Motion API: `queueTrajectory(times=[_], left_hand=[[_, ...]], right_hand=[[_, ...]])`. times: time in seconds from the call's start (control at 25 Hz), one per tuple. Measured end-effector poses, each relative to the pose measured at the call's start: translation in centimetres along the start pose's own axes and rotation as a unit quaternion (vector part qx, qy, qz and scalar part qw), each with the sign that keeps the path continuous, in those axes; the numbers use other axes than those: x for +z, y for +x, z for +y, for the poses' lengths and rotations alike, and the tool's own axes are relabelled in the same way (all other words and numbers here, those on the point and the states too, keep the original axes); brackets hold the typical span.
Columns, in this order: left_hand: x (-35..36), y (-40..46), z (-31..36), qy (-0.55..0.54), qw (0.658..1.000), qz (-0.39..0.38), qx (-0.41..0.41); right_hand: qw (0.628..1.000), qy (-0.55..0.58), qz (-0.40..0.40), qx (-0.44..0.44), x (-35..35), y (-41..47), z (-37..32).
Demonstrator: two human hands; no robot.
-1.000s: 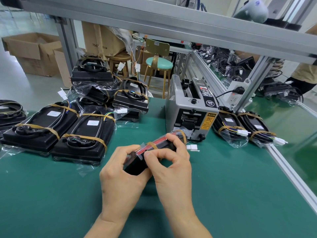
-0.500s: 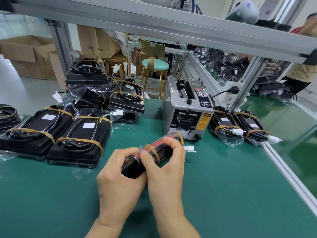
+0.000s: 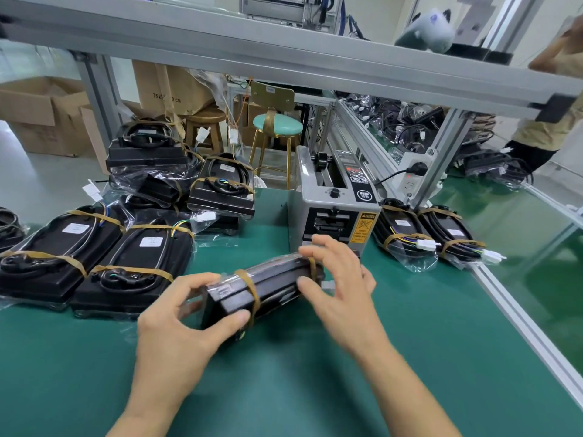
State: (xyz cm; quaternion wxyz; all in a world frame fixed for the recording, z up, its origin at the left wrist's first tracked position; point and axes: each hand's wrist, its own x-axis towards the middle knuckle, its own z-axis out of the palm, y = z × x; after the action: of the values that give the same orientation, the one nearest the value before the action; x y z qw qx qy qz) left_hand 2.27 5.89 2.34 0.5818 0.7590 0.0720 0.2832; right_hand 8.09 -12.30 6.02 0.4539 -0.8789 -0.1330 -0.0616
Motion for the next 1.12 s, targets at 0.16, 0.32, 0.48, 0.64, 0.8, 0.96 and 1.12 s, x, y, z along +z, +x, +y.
queueTrajectory(times=[0.16,0.32,0.48,0.64,0.8,0.96,1.12], left_hand=[[-0.6,0.8,1.3,0.109,0.993,-0.021,0.027],[2.2,2.1,4.4,0.337,0.904,-0.134,0.227],[4.7,3.4,6.1,0.413,0.892,-0.158,0.089],[5.3,4.4,5.9,0.369,0.921,-0.125,0.035],[6.0,5.0,5.7,0.422,0.9,-0.084,0.068],[6.4,5.5,5.4,0.455,0.884,-0.072,0.085],[5.2,4.4,5.1,0.363,0.903,-0.124,0.191]], right_hand=[[0.993,0.054,-0.109,-0.006,-1.5,2.6,2.2],[0.988,0.105,-0.108,-0.029,-1.3,3.6,3.6],[0.977,0.168,-0.131,-0.01,-1.5,4.5,4.0],[0.981,0.151,-0.115,-0.037,-1.9,5.6,3.5],[0.99,0.043,-0.096,-0.091,-1.4,6.1,2.6],[0.992,0.079,-0.1,-0.021,-0.4,5.4,2.3],[0.99,0.085,-0.115,0.002,-0.6,5.9,2.3]])
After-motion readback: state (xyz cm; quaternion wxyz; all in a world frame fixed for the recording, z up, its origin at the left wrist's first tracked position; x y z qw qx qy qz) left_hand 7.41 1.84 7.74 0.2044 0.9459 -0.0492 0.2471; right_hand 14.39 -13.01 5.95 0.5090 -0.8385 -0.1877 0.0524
